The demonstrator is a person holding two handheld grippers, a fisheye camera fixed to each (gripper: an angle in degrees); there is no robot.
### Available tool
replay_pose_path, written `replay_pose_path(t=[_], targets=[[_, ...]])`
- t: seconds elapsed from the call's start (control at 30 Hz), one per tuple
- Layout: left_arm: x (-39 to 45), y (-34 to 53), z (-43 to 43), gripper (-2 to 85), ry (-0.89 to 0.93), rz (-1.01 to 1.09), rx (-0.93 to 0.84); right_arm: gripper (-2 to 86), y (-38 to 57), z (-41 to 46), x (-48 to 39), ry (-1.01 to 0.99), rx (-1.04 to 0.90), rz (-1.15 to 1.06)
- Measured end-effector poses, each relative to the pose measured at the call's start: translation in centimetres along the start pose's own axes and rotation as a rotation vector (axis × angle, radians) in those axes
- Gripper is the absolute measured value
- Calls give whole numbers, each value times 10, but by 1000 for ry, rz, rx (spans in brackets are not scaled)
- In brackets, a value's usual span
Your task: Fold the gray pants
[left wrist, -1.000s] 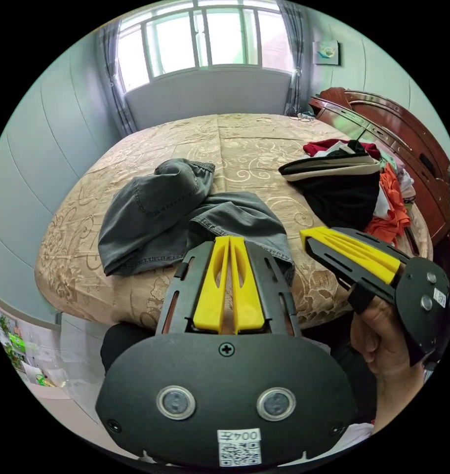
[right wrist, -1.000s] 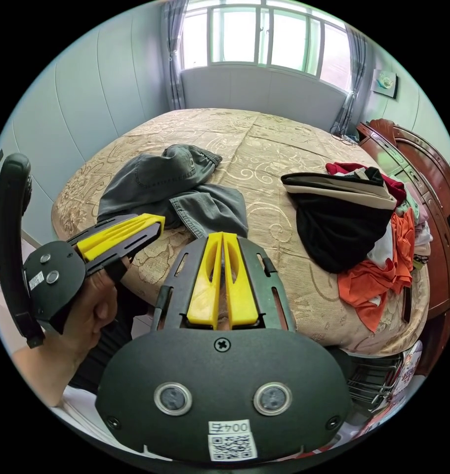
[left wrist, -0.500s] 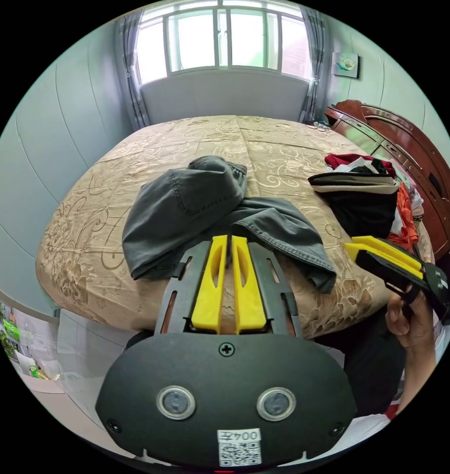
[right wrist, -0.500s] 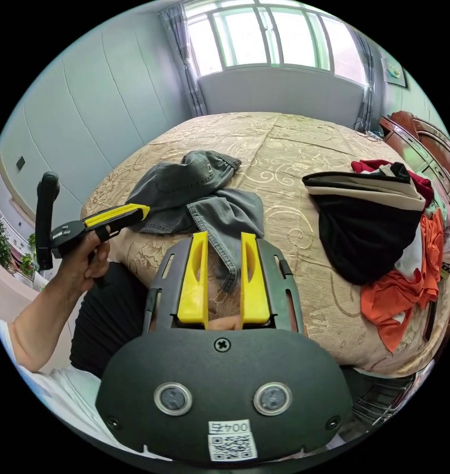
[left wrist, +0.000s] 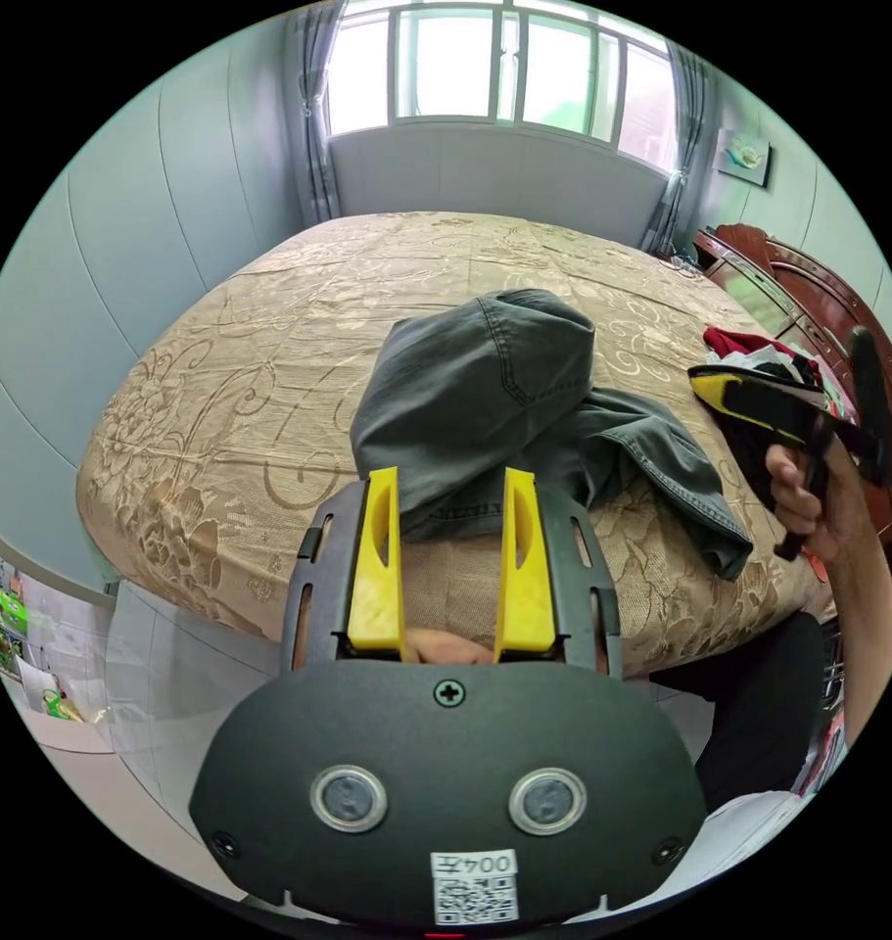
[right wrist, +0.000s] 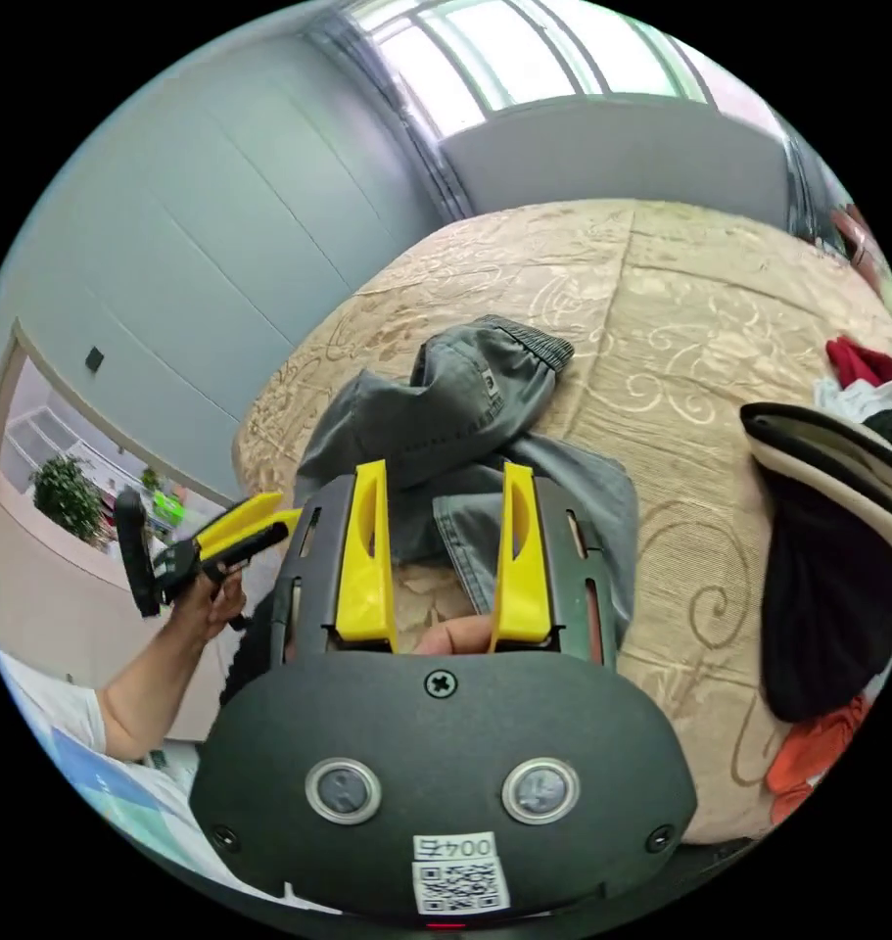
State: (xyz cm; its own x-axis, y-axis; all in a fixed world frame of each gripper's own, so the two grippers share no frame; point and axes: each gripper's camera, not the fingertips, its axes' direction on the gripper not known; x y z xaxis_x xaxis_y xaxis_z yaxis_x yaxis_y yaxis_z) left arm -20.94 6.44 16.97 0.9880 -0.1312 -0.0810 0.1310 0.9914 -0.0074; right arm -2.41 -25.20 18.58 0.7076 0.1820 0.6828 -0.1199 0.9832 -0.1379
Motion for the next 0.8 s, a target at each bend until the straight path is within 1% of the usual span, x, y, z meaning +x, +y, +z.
replay_pose_path(t=[0.17,0.27,0.3,0.33,0.37,0.4,0.43,0.5,0.57,0.67,0.7,0.73,0.8], targets=[[-11,4,-4,144,-5,16,34,178,-58,60,47,-129,-15,214],[-20,1,-1,144,28,4,34,160,-81,96,53,-113,-48,295],[-24,-1,-1,144,28,3,36,91,-90,110,46,-79,-88,260],[-27,-5,-1,145,35,0,40,56,-92,115,38,-39,-90,234],[-30,-6,-2,145,43,-5,43,36,-94,117,17,61,-46,134],[-35,-10,-3,144,58,-18,50,24,-92,117,-7,112,-8,23],[-39,-12,-6,144,59,-27,64,21,-89,117,-17,107,0,-21],[-45,-14,-11,144,64,-40,86,15,-68,115,-47,5,-22,-139],[-50,-16,-13,143,80,-57,97,18,-44,116,-58,-45,-63,-177],[-50,-17,-10,143,79,-46,94,37,-6,116,-50,-85,-124,-167],[-49,-18,-5,143,84,-36,77,50,5,109,-39,-80,-113,-149],[-47,-18,1,143,94,-26,59,58,9,103,-32,-69,-97,-135],[-45,-17,7,143,103,-14,41,105,11,76,4,-49,24,-24]])
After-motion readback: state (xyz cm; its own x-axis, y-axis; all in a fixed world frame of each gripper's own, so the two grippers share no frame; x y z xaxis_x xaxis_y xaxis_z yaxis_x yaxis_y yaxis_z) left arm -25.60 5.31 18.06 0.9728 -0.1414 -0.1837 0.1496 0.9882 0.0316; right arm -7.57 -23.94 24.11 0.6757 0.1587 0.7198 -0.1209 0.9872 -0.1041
